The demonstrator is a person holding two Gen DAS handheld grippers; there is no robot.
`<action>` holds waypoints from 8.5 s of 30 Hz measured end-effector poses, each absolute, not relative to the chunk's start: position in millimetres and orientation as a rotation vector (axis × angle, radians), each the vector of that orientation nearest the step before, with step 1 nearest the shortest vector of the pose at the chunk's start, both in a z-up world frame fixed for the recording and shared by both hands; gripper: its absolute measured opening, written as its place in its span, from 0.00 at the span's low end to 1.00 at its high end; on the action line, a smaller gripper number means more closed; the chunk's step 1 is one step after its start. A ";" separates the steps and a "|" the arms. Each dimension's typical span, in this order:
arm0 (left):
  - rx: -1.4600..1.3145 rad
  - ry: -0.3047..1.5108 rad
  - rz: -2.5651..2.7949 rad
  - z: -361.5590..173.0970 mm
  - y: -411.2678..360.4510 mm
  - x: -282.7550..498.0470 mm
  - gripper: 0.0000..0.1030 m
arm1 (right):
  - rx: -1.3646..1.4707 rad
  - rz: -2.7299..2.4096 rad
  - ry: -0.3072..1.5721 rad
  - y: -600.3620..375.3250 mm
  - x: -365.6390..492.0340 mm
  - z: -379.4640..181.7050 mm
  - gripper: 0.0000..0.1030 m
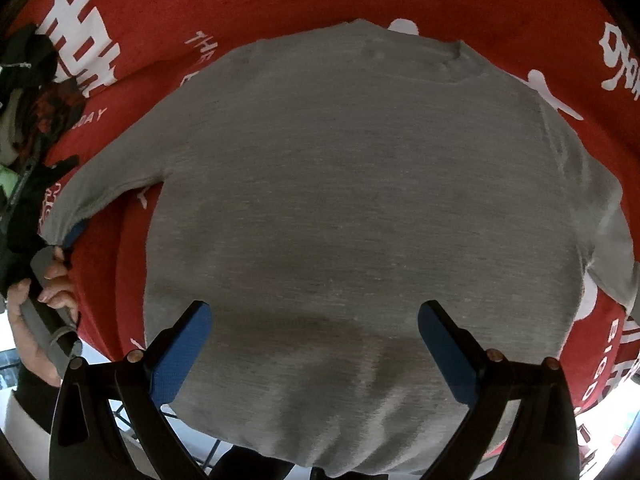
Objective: Fold small clothes
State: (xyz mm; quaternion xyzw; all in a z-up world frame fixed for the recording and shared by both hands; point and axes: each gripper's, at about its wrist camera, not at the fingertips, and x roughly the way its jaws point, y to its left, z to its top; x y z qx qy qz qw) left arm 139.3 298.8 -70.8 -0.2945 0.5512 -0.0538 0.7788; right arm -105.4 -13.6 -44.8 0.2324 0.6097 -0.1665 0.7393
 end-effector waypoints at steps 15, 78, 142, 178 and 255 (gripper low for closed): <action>-0.577 1.152 -0.162 -70.8 326.0 135.9 0.10 | 0.501 -0.343 1.337 -1.2 -101.0 -47.1 1.00; 0.400 1.244 -0.420 -66.3 103.7 62.8 0.76 | 0.289 -0.395 0.942 -94.3 -44.6 -11.9 0.03; 0.347 1.452 -0.644 -89.3 -40.3 165.0 0.28 | 1.195 -0.583 0.882 -171.7 -232.3 -82.4 0.61; 0.188 1.400 -0.536 -52.9 68.7 199.1 0.09 | 1.258 -0.546 0.796 -208.5 -203.6 -92.5 0.61; 0.279 1.495 -0.608 -103.8 12.2 193.3 0.71 | 1.305 -0.768 0.748 -212.8 -202.8 -96.2 0.24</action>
